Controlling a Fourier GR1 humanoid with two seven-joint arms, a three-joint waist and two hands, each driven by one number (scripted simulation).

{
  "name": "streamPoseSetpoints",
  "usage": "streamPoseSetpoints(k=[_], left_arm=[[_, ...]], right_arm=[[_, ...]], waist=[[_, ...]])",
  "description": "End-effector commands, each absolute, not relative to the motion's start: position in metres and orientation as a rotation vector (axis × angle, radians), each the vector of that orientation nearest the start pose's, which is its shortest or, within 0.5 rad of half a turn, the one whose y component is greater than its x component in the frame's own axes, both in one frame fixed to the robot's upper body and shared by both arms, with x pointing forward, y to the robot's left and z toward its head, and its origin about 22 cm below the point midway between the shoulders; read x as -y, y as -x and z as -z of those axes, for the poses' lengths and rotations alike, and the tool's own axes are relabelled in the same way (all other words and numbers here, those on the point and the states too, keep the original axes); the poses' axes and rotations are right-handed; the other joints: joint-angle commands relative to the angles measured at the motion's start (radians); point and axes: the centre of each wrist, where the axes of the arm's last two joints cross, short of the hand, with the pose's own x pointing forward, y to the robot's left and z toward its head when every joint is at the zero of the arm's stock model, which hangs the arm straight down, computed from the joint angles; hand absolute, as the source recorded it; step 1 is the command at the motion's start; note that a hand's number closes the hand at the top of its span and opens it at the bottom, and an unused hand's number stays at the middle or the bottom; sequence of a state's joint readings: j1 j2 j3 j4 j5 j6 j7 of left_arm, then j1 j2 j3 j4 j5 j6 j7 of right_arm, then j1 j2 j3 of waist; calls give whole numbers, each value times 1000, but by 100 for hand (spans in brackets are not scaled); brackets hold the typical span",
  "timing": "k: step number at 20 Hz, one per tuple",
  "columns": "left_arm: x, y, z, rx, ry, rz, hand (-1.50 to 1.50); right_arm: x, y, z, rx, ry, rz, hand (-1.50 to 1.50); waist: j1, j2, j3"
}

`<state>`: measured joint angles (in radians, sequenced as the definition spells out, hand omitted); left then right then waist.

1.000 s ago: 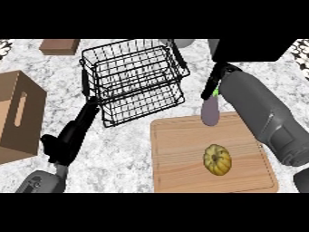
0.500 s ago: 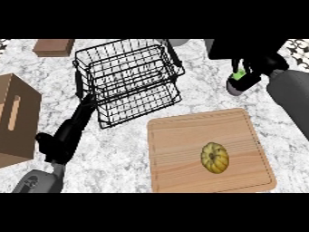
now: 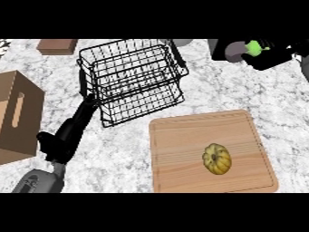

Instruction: Pick the eggplant from the cutting board and place it in the tiered basket

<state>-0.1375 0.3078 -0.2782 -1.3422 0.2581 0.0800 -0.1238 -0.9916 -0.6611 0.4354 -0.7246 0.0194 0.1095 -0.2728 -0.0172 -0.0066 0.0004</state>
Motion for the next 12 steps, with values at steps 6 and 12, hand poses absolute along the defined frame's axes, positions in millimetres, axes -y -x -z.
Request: streamPoseSetpoints(k=[6, 12], left_arm=[[-226, -269, 16, 1536, 62, 227, 0], [-240, -277, 6, 1530, 74, 237, 0]], right_arm=[[211, -427, -255, 1787, 342, -938, 150], [140, -427, -301, 1716, 351, -955, 150]], waist=[[12, 0, -1], [30, 5, -2]])
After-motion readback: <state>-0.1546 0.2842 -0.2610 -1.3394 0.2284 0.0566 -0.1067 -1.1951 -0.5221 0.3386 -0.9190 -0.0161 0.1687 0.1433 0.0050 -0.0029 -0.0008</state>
